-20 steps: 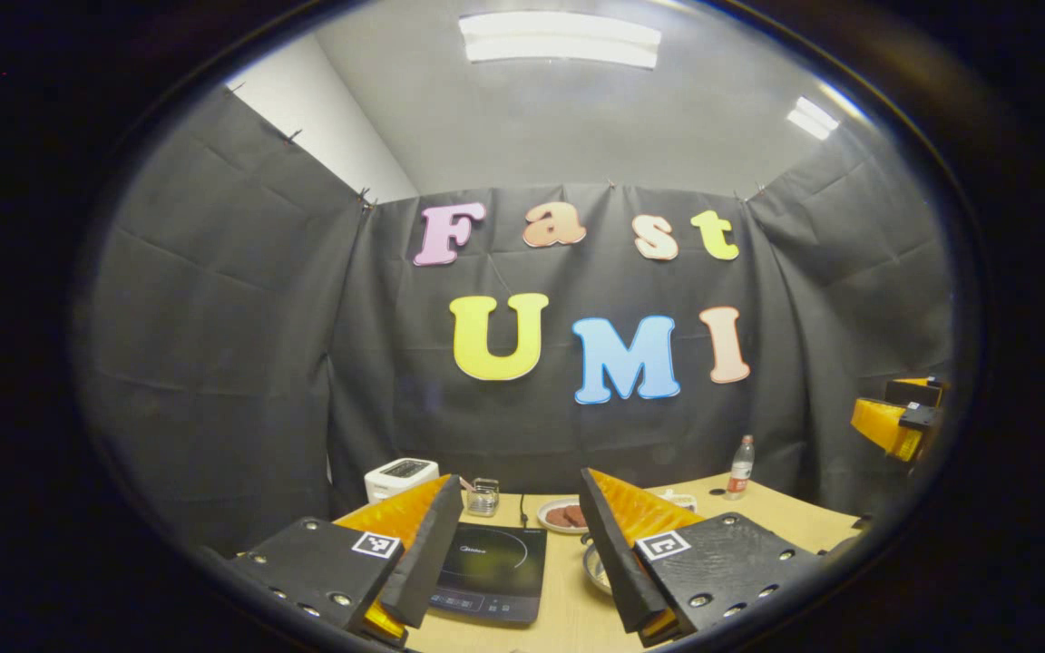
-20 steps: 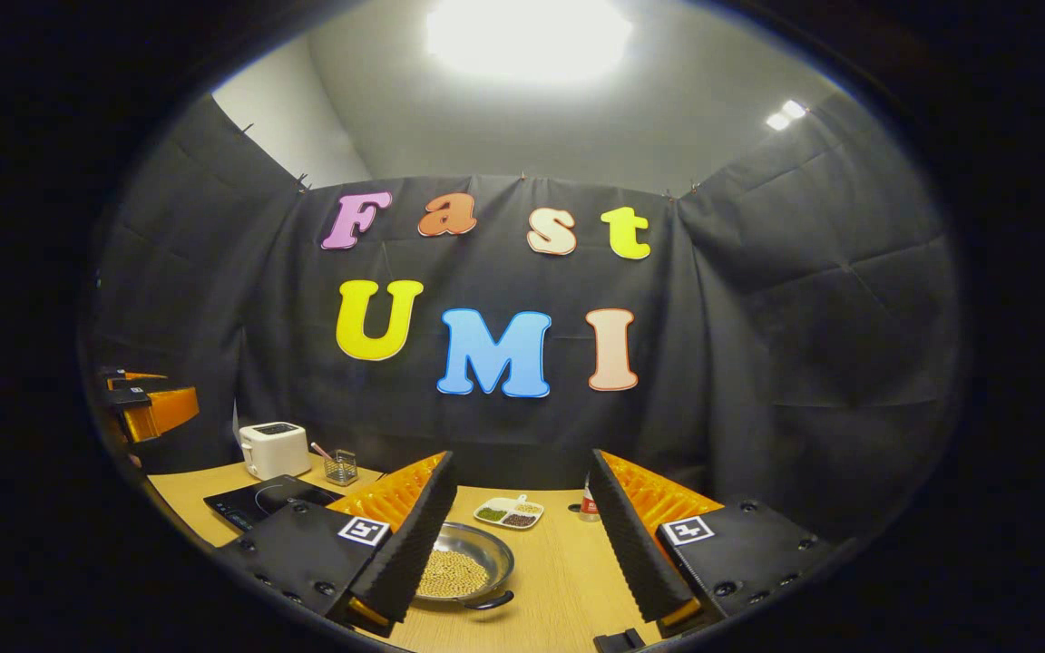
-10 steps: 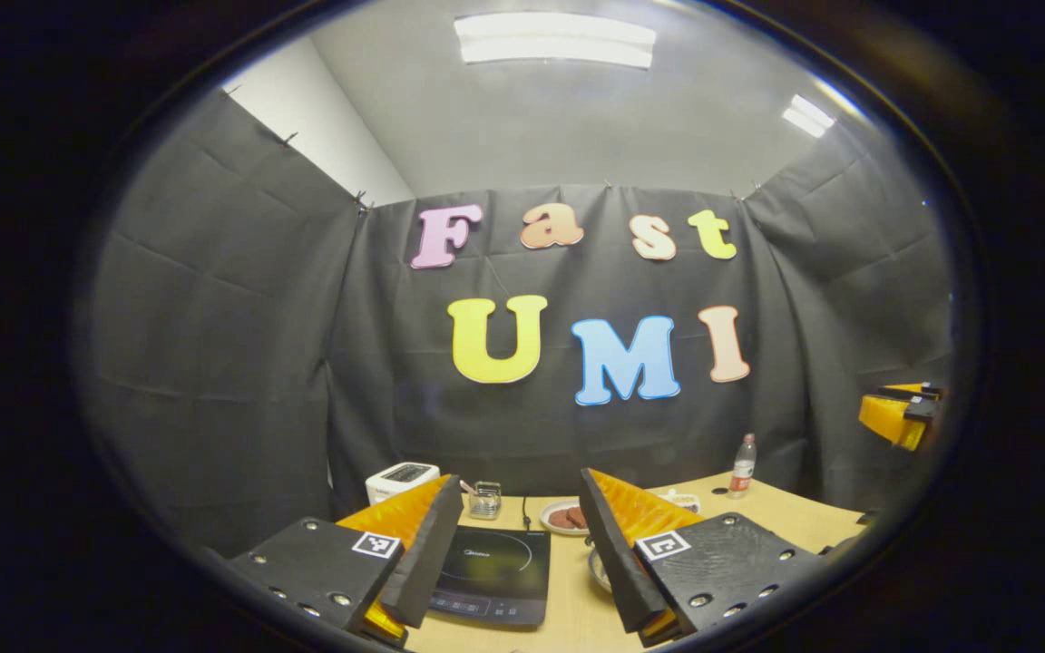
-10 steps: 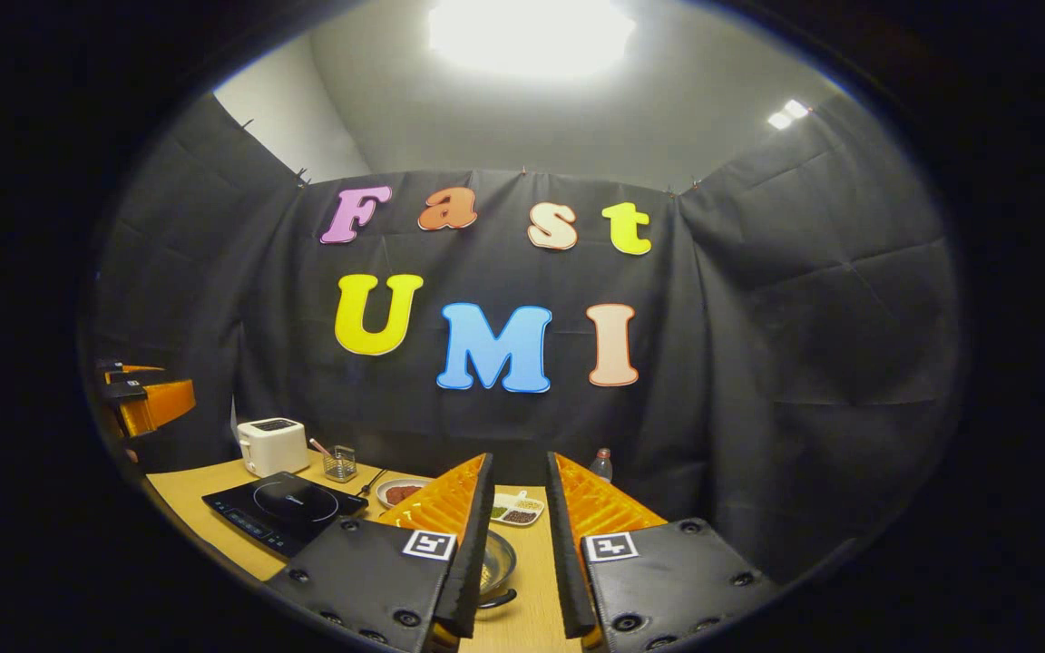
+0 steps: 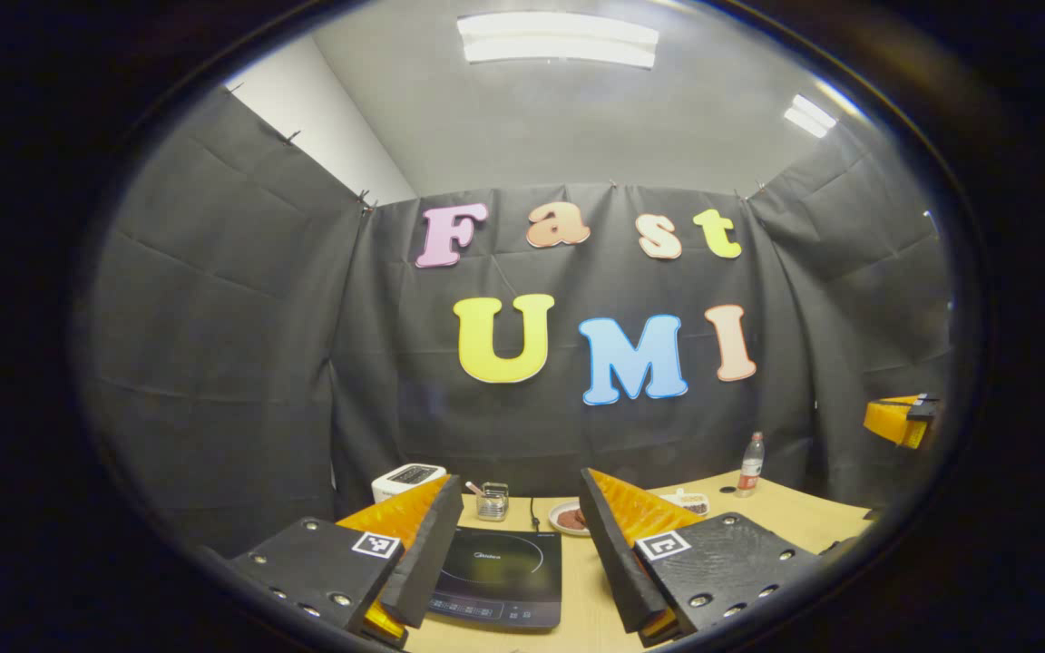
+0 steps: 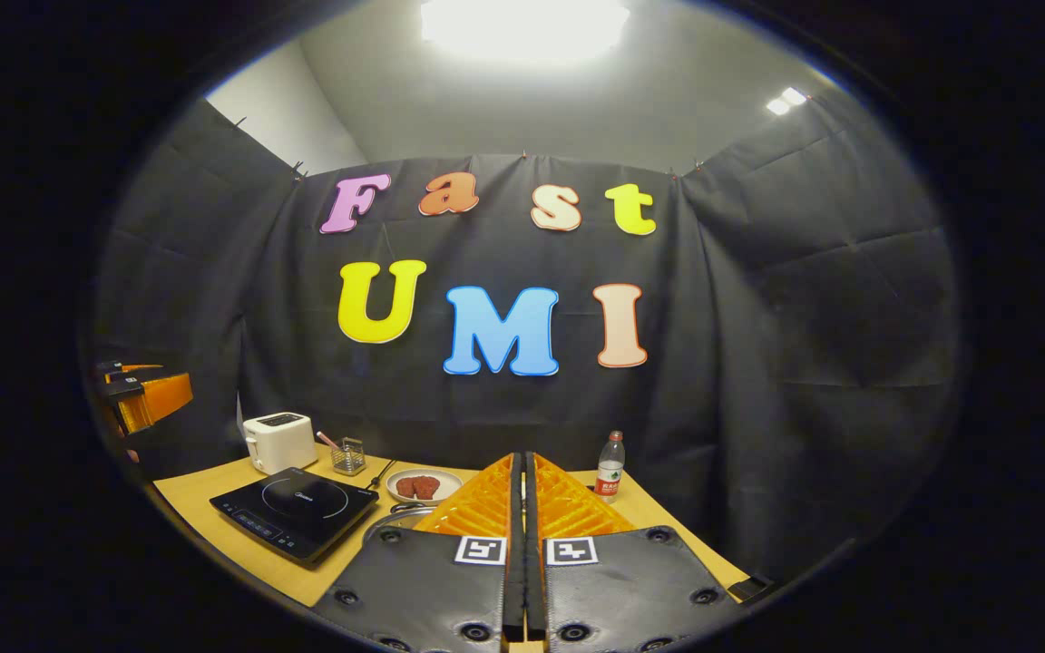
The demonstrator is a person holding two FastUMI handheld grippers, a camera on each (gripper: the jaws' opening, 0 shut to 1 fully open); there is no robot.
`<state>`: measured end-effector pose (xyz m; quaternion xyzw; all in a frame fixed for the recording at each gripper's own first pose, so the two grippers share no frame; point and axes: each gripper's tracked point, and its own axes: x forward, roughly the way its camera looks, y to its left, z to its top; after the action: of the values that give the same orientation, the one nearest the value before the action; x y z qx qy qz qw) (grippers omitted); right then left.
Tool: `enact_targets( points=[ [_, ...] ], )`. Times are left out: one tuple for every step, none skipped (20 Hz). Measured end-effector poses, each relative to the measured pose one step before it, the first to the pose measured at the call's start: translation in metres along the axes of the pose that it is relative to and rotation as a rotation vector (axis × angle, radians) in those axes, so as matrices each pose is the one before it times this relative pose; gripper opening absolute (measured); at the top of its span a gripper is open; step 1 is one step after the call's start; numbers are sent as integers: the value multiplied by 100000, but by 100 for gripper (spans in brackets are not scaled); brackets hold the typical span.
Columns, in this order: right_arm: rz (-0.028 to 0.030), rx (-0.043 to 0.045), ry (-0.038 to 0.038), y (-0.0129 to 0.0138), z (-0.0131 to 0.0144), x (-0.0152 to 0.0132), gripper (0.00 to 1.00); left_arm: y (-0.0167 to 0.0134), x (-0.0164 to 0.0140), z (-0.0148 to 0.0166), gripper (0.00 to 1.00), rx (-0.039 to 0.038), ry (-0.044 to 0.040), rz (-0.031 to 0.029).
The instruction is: First push the handle of the pot to place it horizontally, then grasp the pot with both hands and set it on the induction cooktop.
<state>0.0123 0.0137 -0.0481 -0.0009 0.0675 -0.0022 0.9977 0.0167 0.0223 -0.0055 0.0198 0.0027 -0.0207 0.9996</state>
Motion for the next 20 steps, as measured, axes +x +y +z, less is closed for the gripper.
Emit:
enact_targets(
  points=[
    [1088, 261, 1564, 575, -405, 172, 2, 368, -9, -76, 79, -17, 163, -45],
    [962, 26, 1445, 449, -419, 140, 2, 380, 31, 0, 79, 97, 142, 56],
    [820, -169, 1357, 434, -533, 209, 2, 431, 130, -30, 79, -1, 35, -94],
    [402, -202, 1167, 395, -505, 171, 2, 421, 23, -12, 76, -76, -213, -177],
    [214, 28, 1169, 288, -543, 315, 2, 398, 113, 27, 76, -213, -481, -468],
    [160, 120, 1283, 368, -446, 172, 2, 591, 66, 85, 79, -176, -453, -218],
    [177, 93, 1450, 348, -652, 178, 2, 481, 85, 21, 76, -71, 9, -356],
    [389, -254, 1448, 368, -459, 259, 2, 433, 80, -350, 79, -324, 135, -556],
    [656, -484, 1649, 441, -646, 180, 2, 508, 83, -49, 79, -494, -534, -110],
    [845, -343, 1703, 442, -510, 193, 2, 551, -71, -30, 79, -468, -340, 38],
    [1313, -401, 1783, 558, -607, 160, 2, 518, 60, -252, 76, -201, 696, 725],
    [1267, -703, 1408, 465, -476, 52, 2, 468, 3, -496, 76, -495, 749, 545],
    [1419, -936, 1342, 474, -558, 81, 2, 247, -5, -164, 76, -763, 292, 369],
    [1386, -894, 1293, 379, -493, 163, 2, 49, 18, 84, 76, -618, 303, -44],
    [1197, -855, 1552, 371, -675, 165, 2, 21, 67, -93, 79, 91, 341, 127],
    [1537, -592, 1673, 333, -584, 117, 2, 125, 52, -217, 79, 461, 366, 178],
    [1539, -387, 1610, 425, -616, 129, 2, -7, 22, -19, 79, 372, 76, 88],
    [1589, -589, 1496, 290, -576, 90, 2, -105, 54, -50, 82, 256, 12, 121],
    [1490, -1056, 1672, 212, -683, 279, 2, -109, 68, 118, 82, 145, -214, 246],
    [1438, -1410, 1415, 126, -585, 255, 0, -30, 246, 12, 79, 192, -428, 703]
  ],
)
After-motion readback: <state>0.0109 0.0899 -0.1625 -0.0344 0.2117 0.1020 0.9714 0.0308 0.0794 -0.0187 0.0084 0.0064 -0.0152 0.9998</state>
